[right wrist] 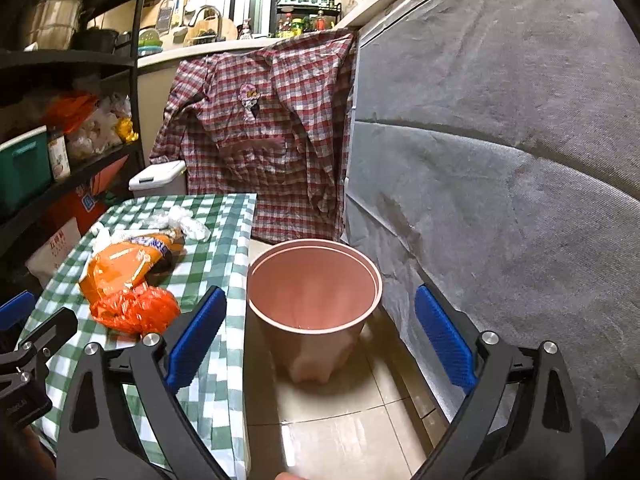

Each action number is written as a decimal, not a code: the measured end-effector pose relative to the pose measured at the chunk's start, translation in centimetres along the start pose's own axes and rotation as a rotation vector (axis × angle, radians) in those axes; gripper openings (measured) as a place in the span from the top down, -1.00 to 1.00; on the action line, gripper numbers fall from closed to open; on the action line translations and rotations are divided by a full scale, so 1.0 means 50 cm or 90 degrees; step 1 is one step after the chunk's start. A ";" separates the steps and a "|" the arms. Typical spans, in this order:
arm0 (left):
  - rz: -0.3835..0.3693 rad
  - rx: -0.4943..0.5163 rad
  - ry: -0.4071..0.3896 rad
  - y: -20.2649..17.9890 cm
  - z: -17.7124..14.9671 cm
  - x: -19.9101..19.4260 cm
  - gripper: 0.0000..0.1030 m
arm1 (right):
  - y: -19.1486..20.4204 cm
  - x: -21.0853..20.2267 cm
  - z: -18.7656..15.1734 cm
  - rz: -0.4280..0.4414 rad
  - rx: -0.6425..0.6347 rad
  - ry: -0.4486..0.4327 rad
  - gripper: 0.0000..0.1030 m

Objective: Collect trash
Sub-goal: 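Grasp the orange snack bag with the left tool while the right tool grasps the red plastic bag, then carry both bags over the pink bucket and open both tools to drop them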

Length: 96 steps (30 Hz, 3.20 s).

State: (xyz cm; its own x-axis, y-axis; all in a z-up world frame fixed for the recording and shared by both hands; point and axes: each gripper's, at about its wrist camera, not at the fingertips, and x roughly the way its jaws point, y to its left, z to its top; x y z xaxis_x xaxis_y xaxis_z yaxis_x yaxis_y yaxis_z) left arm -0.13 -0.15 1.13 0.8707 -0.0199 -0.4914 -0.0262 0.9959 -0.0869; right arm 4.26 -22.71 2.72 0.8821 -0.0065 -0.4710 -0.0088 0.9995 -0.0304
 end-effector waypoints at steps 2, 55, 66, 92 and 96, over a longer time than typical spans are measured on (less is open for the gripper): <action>-0.001 0.001 -0.007 0.004 0.016 -0.008 -0.42 | 0.010 -0.013 0.011 0.005 -0.001 -0.014 -0.68; -0.051 -0.042 0.271 0.321 0.093 0.355 0.40 | 0.369 0.295 -0.064 0.303 -0.161 0.261 -0.13; -0.044 -0.042 0.259 0.321 0.114 0.342 0.94 | 0.359 0.280 -0.054 0.306 -0.160 0.256 0.27; -0.063 -0.025 0.159 0.224 0.193 0.266 0.95 | 0.184 0.196 0.091 0.222 -0.075 0.129 0.33; -0.077 -0.025 0.152 0.198 0.204 0.272 0.95 | 0.127 0.193 0.148 0.184 -0.061 0.105 0.33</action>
State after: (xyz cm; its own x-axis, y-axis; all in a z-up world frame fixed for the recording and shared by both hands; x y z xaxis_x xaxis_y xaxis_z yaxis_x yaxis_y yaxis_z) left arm 16.47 10.32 2.43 0.7279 -0.1628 -0.6661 0.0477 0.9811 -0.1876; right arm 16.20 -16.17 4.52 0.7483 0.2644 -0.6084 -0.2985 0.9532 0.0471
